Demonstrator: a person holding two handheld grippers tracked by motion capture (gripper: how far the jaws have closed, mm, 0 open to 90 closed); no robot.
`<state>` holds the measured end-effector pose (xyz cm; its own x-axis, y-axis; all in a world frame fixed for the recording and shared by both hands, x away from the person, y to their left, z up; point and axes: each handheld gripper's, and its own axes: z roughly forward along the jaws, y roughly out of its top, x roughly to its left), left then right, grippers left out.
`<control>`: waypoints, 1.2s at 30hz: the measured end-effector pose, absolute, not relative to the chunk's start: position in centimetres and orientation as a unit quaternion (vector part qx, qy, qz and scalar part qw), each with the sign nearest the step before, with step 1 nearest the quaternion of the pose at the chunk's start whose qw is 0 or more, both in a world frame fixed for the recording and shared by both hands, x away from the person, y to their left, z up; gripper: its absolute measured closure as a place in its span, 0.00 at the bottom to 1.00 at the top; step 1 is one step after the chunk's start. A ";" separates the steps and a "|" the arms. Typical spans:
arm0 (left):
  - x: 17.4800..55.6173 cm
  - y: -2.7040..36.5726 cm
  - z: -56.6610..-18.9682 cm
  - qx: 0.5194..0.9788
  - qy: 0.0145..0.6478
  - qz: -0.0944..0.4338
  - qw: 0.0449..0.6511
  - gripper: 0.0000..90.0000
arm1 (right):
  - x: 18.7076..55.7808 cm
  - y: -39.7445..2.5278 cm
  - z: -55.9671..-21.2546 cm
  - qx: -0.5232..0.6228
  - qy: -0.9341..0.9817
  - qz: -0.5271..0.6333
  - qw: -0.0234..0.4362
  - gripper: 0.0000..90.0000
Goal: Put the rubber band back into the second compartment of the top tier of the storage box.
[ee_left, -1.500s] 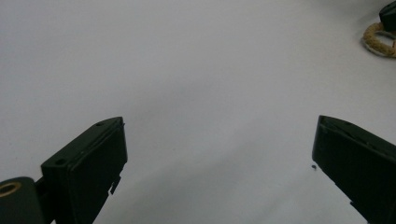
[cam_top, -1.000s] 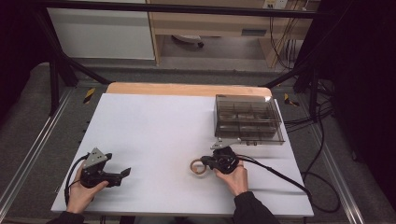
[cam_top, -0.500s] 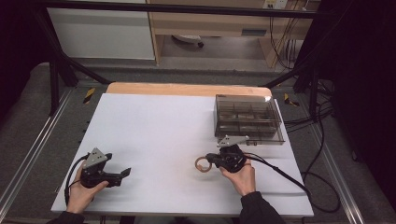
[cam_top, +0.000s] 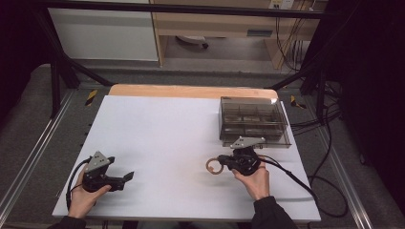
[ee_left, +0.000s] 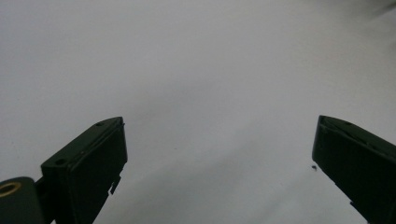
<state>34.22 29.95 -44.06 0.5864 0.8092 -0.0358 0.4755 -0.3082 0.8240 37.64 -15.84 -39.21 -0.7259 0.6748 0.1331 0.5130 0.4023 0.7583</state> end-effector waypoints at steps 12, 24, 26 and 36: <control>34.2 29.9 -44.1 0.786 0.409 0.198 0.419 0.03 | 37.1 -18.1 -38.1 0.369 0.824 0.416 0.110 0.96; 34.2 29.9 -44.1 0.786 0.409 0.198 0.419 0.03 | 36.8 -20.2 -36.8 0.379 0.816 0.417 0.127 0.97; 34.2 29.9 -44.1 0.786 0.409 0.198 0.419 0.03 | 36.8 -20.4 -36.6 0.381 0.815 0.417 0.128 0.96; 34.2 29.9 -44.1 0.786 0.409 0.198 0.419 0.03 | 37.1 -21.7 -35.8 0.394 0.806 0.420 0.140 0.96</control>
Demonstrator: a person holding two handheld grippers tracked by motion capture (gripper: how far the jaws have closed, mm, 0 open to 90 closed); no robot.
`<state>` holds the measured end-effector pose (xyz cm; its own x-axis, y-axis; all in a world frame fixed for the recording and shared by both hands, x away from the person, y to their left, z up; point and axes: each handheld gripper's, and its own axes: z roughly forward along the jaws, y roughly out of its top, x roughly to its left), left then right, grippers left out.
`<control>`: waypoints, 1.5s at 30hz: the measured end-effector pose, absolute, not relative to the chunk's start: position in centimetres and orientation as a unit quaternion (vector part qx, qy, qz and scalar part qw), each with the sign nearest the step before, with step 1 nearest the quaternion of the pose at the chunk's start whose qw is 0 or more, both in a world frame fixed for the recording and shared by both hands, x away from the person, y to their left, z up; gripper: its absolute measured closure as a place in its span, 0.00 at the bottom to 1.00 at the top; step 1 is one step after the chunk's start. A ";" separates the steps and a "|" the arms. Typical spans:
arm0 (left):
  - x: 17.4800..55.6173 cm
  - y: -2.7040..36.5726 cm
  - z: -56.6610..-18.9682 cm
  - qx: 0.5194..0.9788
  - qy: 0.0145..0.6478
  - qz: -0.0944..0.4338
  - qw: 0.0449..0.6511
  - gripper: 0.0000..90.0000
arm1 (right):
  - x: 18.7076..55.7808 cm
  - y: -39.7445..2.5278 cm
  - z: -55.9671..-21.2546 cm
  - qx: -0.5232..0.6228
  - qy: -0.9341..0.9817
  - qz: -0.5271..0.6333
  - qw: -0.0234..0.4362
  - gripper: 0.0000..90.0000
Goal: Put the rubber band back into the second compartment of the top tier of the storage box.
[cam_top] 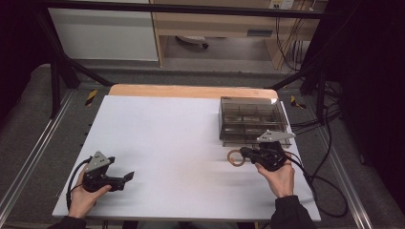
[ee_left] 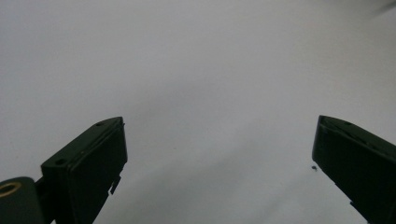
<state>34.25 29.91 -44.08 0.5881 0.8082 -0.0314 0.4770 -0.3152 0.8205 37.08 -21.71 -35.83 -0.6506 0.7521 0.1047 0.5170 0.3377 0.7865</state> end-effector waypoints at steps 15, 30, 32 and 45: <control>34.3 29.9 -44.1 0.785 0.410 0.197 0.420 0.03 | 38.0 -23.9 -35.8 0.422 0.788 0.421 0.154 0.96; 34.3 29.9 -44.1 0.786 0.409 0.197 0.419 0.03 | 39.7 -25.2 -35.2 0.440 0.777 0.416 0.171 0.96; 34.3 29.9 -44.1 0.786 0.409 0.197 0.419 0.03 | 39.9 -25.2 -35.1 0.441 0.776 0.416 0.173 0.96; 34.3 29.9 -44.2 0.786 0.410 0.197 0.419 0.03 | 42.0 -25.7 -34.8 0.458 0.764 0.412 0.192 0.96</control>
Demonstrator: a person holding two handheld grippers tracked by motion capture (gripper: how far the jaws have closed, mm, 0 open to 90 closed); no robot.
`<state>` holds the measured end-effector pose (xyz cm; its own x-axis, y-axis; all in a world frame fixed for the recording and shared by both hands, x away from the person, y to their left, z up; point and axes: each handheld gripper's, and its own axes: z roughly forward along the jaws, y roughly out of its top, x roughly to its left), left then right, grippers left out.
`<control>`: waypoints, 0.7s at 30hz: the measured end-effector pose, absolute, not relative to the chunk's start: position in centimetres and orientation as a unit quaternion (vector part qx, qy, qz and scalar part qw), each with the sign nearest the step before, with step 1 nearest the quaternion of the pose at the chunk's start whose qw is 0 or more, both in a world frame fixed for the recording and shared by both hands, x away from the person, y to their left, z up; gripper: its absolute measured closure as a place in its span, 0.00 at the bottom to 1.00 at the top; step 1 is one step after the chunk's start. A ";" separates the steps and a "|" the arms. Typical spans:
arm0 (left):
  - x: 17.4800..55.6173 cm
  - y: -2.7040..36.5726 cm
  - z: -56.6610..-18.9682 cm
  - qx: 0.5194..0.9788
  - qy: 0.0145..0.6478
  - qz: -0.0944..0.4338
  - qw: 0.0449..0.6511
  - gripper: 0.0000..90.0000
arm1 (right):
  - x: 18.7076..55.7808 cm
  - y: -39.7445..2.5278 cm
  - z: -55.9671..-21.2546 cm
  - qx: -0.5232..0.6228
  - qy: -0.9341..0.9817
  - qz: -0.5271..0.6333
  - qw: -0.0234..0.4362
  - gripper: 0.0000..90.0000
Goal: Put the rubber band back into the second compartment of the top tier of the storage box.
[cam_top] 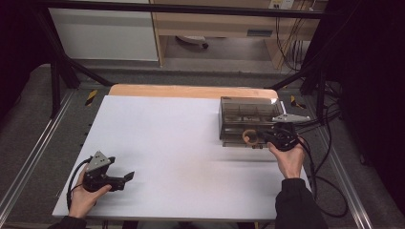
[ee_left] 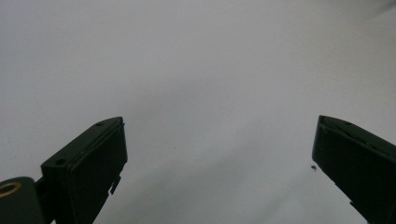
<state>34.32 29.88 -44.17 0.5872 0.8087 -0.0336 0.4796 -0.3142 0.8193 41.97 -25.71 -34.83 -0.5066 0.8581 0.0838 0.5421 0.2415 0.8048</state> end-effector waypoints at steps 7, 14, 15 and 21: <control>34.3 29.9 -44.2 0.787 0.409 0.197 0.418 0.03 | 42.7 -26.1 -35.0 0.468 0.760 0.405 0.196 0.96; 34.3 29.9 -44.2 0.787 0.409 0.197 0.418 0.03 | 43.4 -26.5 -35.4 0.474 0.760 0.400 0.196 0.96; 34.3 29.9 -44.2 0.787 0.409 0.197 0.418 0.03 | 43.6 -26.6 -35.5 0.475 0.760 0.398 0.197 0.96; 34.4 29.9 -44.2 0.787 0.410 0.197 0.417 0.03 | 44.1 -27.0 -36.1 0.481 0.759 0.392 0.196 0.96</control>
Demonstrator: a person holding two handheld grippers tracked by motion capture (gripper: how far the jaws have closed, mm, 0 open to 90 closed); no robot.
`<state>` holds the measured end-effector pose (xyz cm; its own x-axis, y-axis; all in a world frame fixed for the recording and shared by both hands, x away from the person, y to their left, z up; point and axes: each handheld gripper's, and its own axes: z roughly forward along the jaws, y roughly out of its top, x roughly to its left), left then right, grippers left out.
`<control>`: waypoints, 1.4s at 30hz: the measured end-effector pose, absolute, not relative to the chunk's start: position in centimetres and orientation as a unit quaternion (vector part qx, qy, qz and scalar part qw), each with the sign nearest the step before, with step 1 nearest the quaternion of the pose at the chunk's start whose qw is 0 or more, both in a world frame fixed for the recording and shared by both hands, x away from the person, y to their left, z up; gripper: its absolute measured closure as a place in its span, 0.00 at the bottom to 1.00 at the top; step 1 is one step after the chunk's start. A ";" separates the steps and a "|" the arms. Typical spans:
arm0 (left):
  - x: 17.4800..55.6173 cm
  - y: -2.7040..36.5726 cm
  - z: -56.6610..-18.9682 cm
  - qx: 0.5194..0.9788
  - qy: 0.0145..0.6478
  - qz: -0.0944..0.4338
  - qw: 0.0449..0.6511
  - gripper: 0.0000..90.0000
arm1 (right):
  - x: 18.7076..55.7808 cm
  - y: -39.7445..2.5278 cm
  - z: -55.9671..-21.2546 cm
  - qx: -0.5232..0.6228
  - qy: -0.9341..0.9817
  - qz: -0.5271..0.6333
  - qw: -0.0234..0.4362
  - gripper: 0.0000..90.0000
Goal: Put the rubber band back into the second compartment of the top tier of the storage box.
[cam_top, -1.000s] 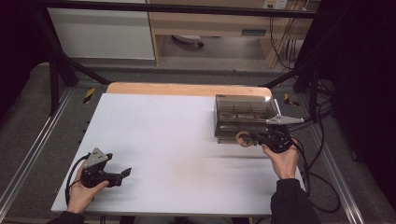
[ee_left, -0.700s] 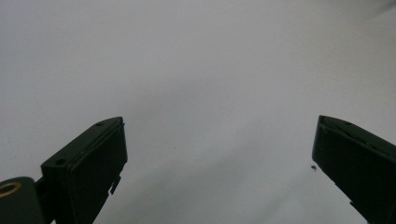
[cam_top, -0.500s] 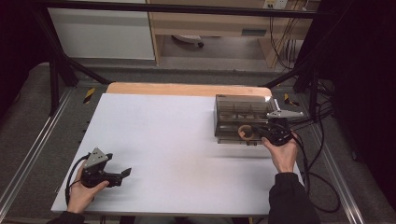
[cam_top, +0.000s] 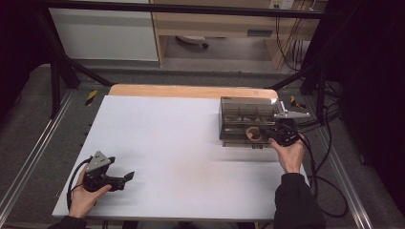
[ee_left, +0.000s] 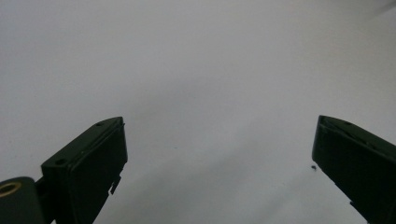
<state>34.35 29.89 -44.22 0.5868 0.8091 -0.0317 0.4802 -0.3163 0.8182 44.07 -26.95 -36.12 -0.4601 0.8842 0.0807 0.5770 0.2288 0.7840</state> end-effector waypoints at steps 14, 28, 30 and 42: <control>34.3 29.8 -44.2 0.787 0.409 0.197 0.417 0.03 | 44.2 -27.0 -37.3 0.485 0.765 0.381 0.189 0.96; 34.4 29.8 -44.2 0.787 0.410 0.197 0.417 0.03 | 44.1 -26.8 -38.3 0.484 0.770 0.371 0.186 0.96; 34.4 29.8 -44.2 0.787 0.410 0.197 0.417 0.03 | 44.1 -26.8 -38.4 0.483 0.771 0.371 0.187 0.95; 34.4 29.8 -44.2 0.787 0.410 0.197 0.417 0.03 | 43.4 -27.1 -37.4 0.471 0.756 0.407 0.203 0.75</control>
<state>34.37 29.83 -44.22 0.5865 0.8093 -0.0315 0.4802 -0.3162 0.8182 43.44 -27.15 -37.41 -0.4737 0.8773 0.0764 0.5474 0.2254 0.8060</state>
